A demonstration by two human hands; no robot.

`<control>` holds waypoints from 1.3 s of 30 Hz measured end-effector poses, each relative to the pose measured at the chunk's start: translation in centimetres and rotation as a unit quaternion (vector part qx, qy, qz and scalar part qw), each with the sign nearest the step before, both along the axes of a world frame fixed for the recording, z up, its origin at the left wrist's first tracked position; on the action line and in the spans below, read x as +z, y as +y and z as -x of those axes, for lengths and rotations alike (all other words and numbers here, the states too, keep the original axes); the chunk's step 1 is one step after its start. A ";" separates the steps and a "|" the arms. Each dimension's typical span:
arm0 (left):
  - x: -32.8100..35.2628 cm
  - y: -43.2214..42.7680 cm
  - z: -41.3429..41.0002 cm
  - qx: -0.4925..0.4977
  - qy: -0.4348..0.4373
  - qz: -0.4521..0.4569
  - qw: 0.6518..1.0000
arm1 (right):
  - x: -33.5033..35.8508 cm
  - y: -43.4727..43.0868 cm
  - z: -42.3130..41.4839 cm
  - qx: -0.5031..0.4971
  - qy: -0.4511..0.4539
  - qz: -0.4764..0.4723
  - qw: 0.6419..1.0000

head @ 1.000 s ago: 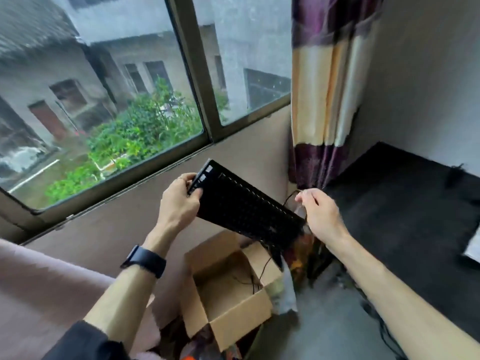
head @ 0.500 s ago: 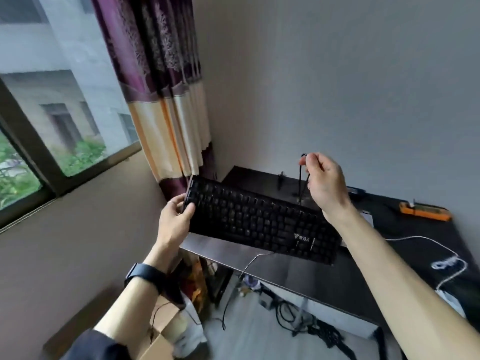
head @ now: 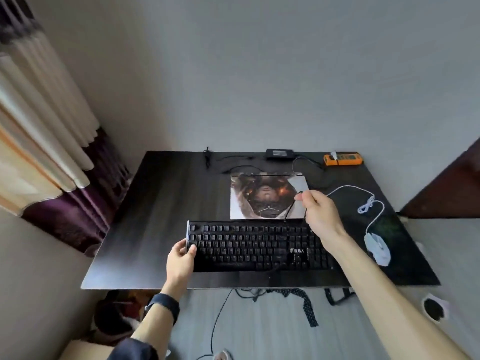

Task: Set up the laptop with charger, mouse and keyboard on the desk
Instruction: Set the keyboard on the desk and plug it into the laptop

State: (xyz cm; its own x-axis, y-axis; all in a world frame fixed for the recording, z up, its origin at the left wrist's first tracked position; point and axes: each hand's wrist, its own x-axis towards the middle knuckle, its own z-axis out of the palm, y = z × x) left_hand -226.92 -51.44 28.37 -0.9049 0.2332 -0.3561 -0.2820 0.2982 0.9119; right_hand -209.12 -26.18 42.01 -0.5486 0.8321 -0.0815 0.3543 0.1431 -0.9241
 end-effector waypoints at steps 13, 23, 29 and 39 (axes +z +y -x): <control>-8.3 6.6 2.6 -0.061 -0.092 0.097 0.989 | -9.0 5.1 2.1 -0.108 -0.062 0.110 0.986; -12.3 7.2 3.2 -0.054 -0.117 0.239 0.962 | -11.2 9.4 6.5 -0.049 -0.039 0.194 0.979; -13.0 9.2 3.6 -0.048 -0.107 0.315 0.942 | -13.1 12.1 6.7 0.025 -0.086 0.209 0.974; -13.3 11.2 4.6 -0.042 -0.121 0.333 0.934 | -13.9 16.4 6.4 0.034 -0.049 0.248 0.967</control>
